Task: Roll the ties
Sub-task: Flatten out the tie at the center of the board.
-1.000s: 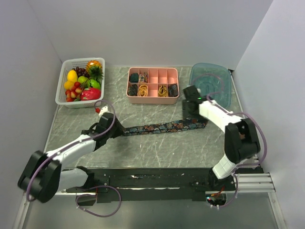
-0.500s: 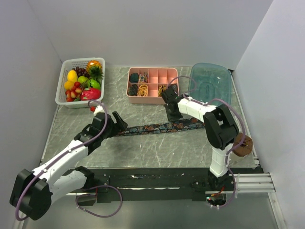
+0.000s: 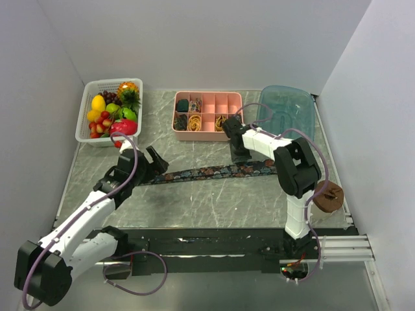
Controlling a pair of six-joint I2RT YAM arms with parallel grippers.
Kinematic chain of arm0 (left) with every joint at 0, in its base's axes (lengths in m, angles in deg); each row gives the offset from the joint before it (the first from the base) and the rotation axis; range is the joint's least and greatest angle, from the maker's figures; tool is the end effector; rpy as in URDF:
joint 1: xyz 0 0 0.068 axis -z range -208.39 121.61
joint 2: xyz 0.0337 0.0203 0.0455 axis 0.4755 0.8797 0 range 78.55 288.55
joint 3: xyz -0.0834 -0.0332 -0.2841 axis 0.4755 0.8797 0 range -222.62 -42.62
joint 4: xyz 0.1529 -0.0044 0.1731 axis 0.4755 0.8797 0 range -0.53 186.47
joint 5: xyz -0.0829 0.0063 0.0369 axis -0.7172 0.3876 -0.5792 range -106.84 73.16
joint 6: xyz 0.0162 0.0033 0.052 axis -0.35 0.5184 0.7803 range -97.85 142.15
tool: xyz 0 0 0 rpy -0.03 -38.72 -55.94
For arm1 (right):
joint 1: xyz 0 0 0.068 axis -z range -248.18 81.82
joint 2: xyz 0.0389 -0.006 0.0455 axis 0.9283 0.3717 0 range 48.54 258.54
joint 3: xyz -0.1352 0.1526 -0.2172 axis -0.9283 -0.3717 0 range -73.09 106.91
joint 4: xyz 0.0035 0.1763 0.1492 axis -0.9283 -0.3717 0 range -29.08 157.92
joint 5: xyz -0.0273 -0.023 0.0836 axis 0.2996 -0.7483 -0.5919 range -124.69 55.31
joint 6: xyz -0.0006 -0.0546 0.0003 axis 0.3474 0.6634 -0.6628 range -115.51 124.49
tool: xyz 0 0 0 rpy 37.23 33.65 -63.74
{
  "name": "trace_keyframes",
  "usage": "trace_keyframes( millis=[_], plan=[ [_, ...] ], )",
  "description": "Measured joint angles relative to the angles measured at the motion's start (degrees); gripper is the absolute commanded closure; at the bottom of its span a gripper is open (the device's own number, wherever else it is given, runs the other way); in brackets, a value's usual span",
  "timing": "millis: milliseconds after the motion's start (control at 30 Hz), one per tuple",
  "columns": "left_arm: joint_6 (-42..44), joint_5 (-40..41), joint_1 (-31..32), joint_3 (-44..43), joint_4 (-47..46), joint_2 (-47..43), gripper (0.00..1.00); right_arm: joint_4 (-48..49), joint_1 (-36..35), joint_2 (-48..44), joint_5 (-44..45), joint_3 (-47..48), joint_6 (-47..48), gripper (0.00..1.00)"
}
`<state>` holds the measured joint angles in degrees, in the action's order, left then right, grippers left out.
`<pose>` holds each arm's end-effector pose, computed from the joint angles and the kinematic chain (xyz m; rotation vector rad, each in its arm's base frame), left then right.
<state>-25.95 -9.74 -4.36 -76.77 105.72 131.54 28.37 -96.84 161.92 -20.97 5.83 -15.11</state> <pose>0.1444 -0.0595 0.2699 -0.5367 2.1720 -0.5717 0.3325 0.1718 0.2036 -0.1731 2.7819 -0.1458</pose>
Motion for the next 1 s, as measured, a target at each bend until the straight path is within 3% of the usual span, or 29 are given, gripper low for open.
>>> trace_keyframes(
  millis=[300,433,533,567,667,1000],
  plan=[
    [2.0,-4.5,-8.9,0.5,0.7,1.3,0.09,-1.3,6.4,-1.1,2.6,-1.8,-0.2,1.00],
    [2.3,-6.0,-11.6,2.0,0.3,1.6,0.18,-2.1,6.7,-1.1,3.7,-1.9,0.2,1.00],
    [2.7,-7.1,-14.2,2.6,-0.3,2.2,0.46,-2.3,6.7,-1.1,4.2,-2.0,0.7,1.00],
    [3.0,-7.7,-15.4,2.9,-1.0,2.3,0.75,-2.4,6.7,-1.1,4.3,-2.0,0.8,1.00],
    [3.1,-11.0,-19.6,3.6,-4.3,3.1,0.99,-2.3,6.7,-1.1,4.3,-2.1,1.0,1.00],
    [-3.8,-24.5,-31.4,16.4,-24.3,8.4,0.99,-2.1,6.7,-1.2,4.3,-2.3,1.3,1.00]
  ],
)
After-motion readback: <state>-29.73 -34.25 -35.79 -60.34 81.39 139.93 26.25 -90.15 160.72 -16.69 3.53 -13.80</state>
